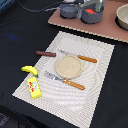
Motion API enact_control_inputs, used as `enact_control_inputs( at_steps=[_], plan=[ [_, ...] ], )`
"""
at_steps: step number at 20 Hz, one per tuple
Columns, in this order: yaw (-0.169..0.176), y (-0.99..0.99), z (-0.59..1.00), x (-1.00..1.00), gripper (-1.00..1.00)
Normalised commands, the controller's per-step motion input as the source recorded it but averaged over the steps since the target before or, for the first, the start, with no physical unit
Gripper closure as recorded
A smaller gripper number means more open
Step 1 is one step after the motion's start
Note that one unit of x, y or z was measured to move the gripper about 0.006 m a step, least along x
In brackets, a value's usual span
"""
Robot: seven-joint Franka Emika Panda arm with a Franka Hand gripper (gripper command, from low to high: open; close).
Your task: Interact with the objects in diverse but meaningful ways.
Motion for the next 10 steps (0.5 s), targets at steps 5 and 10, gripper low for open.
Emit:
enact_control_inputs(
  at_steps=[5,10],
  plan=[
    [0.0,-0.66,-0.25,-0.33,-1.0],
    [0.0,-0.5,-0.28,-0.46,-1.0]
  ],
)
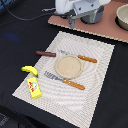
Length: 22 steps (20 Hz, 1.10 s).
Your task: Interact with the objects in diverse but meaningful ways.
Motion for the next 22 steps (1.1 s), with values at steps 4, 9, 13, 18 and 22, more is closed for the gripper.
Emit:
enact_control_inputs(
  at_steps=[4,9,13,18,22],
  plan=[
    [-0.03,-0.23,-0.11,-0.58,-1.0],
    [-0.055,-0.06,-0.07,-0.81,-1.0],
    [-0.07,0.0,-0.09,-0.89,-1.0],
    [-0.07,0.0,-0.13,-0.94,-1.0],
    [-0.045,-0.08,-0.18,-0.89,-1.0]
  ],
)
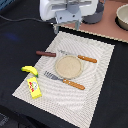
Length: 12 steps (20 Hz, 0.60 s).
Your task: Interact with the objects in diverse but meaningful ways.
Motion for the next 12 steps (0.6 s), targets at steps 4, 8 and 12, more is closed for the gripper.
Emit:
enact_control_inputs(
  at_steps=[4,8,12],
  plan=[
    [-0.009,-0.15,-0.18,-0.81,-1.0],
    [0.0,-0.15,-0.17,-0.79,-1.0],
    [0.014,-0.11,-0.17,-0.73,-1.0]
  ],
)
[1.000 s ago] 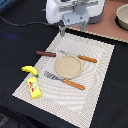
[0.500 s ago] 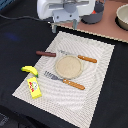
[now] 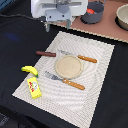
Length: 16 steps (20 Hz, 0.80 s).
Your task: Interact with the objects in diverse but meaningful ways.
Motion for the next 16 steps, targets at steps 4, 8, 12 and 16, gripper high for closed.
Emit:
enact_control_inputs(
  at_steps=[4,8,12,16],
  plan=[
    [0.02,-0.08,-0.14,-0.65,-1.0],
    [0.057,-0.08,-0.15,-0.62,-1.0],
    [0.1,-0.08,-0.19,-0.65,-1.0],
    [0.136,-0.07,-0.25,-0.7,-1.0]
  ],
)
